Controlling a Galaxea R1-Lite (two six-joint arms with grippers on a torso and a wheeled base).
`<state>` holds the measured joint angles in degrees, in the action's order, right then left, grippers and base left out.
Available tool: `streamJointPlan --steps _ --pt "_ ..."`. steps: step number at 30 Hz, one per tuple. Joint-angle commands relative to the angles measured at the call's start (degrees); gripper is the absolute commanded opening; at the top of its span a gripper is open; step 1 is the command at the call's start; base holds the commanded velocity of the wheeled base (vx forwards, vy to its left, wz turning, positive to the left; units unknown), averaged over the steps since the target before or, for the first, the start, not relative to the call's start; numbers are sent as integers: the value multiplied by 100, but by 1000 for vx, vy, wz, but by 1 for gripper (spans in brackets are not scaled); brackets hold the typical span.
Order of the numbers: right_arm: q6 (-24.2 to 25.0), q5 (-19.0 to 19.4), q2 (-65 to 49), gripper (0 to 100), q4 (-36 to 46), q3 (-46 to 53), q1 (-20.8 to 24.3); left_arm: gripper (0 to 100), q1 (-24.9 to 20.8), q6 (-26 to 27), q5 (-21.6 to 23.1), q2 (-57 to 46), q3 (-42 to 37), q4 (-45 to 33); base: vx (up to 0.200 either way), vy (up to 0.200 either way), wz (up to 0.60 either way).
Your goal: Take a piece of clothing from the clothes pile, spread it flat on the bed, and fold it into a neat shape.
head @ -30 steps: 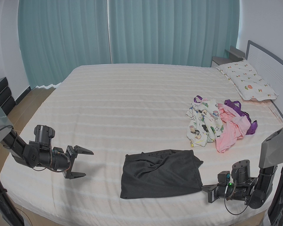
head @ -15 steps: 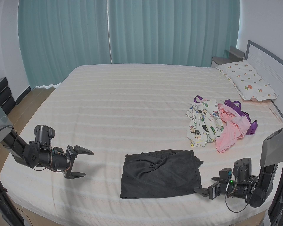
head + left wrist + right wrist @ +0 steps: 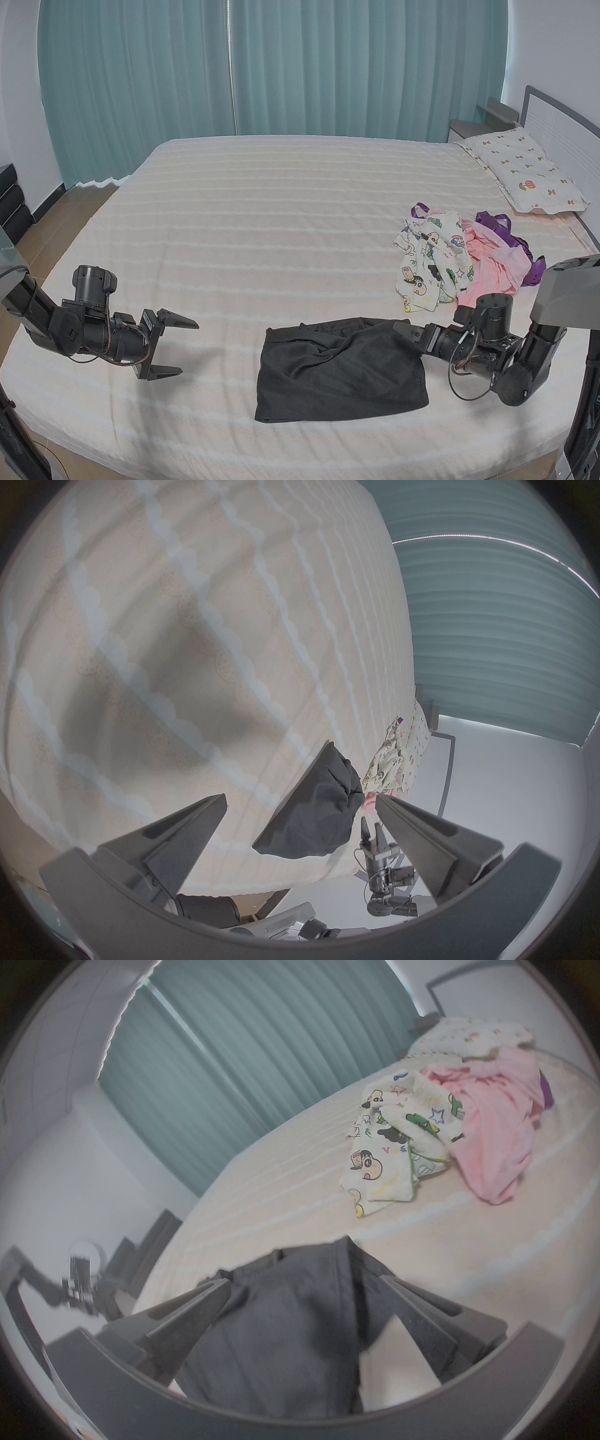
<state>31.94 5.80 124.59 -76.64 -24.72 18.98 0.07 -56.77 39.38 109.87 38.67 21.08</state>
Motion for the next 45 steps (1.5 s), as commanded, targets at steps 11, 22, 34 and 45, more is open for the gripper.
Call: streamJointPlan --steps 11,22,34,45 --pt "884 44 1164 100 642 -1685 -61 100 -7 -1 -9 8 -8 10 0 0 0" --pt "1218 -27 1085 0 554 -1667 -228 100 -7 -1 -9 8 -17 10 0 0 0" --pt "1904 -106 1024 0 536 -1685 -465 100 -7 -1 -9 17 -8 10 0 0 0" --pt "2088 -123 1094 0 519 -1606 -632 100 -7 -1 -9 17 -8 10 0 0 0"
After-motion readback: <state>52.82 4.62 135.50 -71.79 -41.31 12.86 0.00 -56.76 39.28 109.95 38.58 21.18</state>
